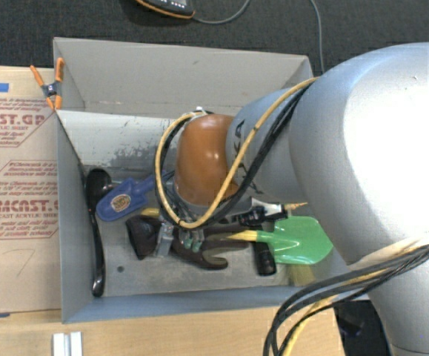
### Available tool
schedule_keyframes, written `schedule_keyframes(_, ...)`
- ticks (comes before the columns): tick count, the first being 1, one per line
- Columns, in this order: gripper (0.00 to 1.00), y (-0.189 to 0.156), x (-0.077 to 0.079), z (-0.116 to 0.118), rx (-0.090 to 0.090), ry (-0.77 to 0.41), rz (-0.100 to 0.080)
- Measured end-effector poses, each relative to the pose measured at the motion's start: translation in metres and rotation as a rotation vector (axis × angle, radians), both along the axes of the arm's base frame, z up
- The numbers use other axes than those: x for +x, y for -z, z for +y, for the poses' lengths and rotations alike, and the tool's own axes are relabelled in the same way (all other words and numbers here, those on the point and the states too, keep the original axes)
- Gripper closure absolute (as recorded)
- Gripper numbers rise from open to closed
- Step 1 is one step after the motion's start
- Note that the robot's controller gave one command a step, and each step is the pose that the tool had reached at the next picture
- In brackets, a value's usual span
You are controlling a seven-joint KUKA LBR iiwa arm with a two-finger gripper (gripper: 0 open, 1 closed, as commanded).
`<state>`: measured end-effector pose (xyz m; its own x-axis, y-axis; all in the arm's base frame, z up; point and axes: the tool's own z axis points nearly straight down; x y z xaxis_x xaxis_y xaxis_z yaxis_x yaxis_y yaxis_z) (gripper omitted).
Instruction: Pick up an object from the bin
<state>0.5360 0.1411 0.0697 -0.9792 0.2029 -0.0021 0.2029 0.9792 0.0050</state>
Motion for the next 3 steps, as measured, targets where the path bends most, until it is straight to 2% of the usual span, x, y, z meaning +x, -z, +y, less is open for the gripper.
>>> schedule_keyframes(2,1.0,0.0,0.0,0.0,0.0,0.0,0.0)
schedule_keyframes(3,1.0,-0.014,-0.001,0.0,0.001,0.0,0.003)
